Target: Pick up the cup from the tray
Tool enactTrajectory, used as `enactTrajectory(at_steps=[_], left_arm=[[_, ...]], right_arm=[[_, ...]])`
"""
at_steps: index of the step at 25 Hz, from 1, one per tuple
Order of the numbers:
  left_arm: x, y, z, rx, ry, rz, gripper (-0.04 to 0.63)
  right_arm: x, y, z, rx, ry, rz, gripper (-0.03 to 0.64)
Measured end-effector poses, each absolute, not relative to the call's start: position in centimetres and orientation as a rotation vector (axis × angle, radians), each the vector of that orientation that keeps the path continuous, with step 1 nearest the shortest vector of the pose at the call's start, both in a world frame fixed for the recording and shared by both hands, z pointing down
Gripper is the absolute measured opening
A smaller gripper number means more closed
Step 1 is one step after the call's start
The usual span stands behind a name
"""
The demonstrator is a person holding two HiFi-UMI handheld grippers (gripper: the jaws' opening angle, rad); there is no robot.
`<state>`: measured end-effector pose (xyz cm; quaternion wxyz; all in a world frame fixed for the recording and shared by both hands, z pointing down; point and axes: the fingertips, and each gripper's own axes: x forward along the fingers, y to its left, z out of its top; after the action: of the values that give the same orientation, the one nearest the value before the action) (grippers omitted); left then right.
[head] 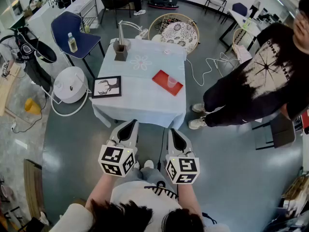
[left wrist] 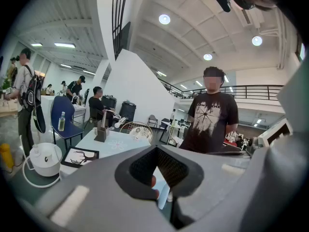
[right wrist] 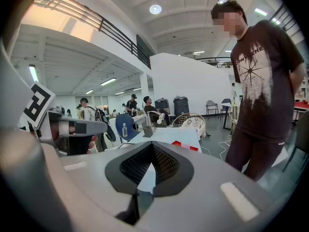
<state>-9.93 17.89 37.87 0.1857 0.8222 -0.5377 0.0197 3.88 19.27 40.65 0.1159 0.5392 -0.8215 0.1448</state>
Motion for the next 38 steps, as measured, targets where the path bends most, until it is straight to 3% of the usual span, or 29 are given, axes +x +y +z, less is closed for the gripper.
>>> enactTrajectory(at_steps=[23, 27, 38], left_arm=[[-8.8, 18.4, 38.2, 2.317, -1.507, 0.076, 0.000], [-8.3, 18.1, 38.3, 2.312, -1.509, 0.085, 0.001], [-6.9, 16.3, 39.1, 2.263, -1.554, 0.096, 0.000]], right_arm=[[4.1, 19.6, 40.9, 1.494, -2.456, 0.487, 0.030], [3.9, 19.3, 41.3, 1.408, -2.469, 0.480, 0.161], [5.4, 16.9, 41.4, 1.331, -2.528, 0.469, 0.268]])
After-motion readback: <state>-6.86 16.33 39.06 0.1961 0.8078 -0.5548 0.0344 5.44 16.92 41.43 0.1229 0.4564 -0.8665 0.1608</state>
